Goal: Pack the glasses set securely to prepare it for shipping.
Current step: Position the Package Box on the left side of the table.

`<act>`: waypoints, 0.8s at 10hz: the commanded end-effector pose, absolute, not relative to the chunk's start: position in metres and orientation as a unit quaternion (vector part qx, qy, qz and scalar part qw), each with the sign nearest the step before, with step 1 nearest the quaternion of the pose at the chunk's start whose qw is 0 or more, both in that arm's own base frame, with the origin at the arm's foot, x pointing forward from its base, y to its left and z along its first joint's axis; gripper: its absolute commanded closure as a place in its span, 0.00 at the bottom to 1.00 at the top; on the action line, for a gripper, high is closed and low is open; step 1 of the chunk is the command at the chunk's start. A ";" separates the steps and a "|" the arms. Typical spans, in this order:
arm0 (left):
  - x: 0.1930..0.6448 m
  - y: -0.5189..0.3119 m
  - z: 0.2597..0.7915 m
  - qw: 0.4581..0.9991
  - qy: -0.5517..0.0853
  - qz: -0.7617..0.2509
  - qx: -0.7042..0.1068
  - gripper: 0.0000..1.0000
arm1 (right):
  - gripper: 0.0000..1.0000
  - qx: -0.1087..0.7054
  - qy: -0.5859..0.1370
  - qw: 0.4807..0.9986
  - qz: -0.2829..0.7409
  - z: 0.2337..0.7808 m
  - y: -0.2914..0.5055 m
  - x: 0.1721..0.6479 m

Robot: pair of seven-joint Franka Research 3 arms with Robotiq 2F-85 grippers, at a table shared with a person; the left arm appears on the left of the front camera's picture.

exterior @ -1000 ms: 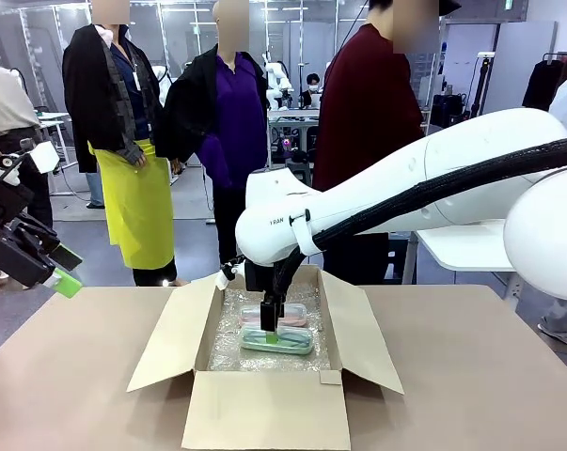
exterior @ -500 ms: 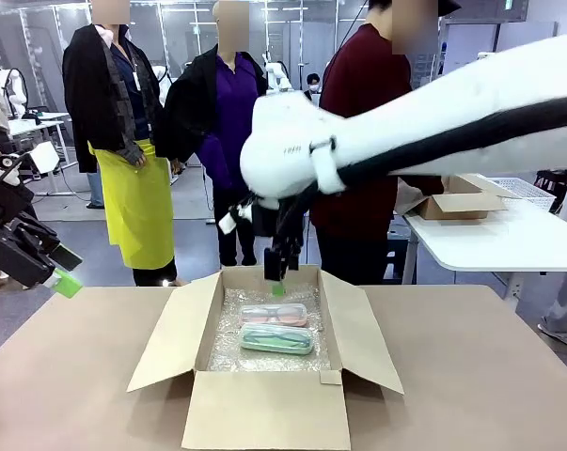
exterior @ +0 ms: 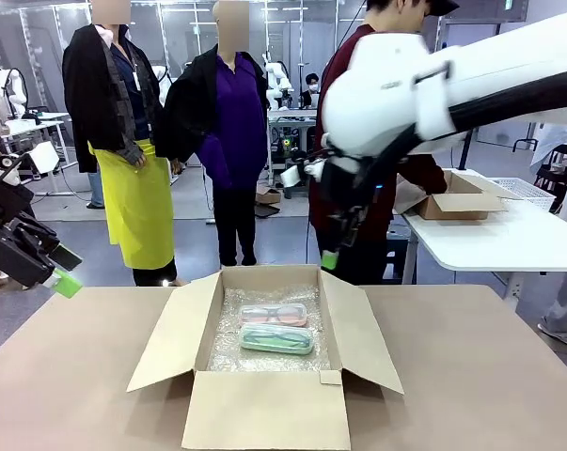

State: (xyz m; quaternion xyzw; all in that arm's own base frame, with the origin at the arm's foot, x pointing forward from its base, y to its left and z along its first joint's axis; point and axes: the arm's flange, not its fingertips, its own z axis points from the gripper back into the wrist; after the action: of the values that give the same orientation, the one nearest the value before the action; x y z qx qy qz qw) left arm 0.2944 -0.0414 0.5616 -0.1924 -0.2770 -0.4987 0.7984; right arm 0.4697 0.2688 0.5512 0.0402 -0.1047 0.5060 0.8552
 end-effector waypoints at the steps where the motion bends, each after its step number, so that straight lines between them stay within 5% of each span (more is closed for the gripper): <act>1: 0.294 -0.041 0.562 0.794 -0.282 -0.502 -0.197 0.00 | 0.00 0.080 -0.148 0.835 0.524 0.542 0.208 0.439; 8: 0.294 -0.041 0.562 0.794 -0.282 -0.502 -0.197 0.00 | 0.00 0.148 -0.312 0.825 0.446 0.514 0.068 0.414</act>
State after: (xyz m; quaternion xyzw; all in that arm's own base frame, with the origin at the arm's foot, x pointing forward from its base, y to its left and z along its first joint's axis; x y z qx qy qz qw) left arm 0.2945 -0.0416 0.5615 -0.1922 -0.2767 -0.4987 0.7986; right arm 0.4199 0.0652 0.5250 0.1368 -0.2803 0.4423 0.8409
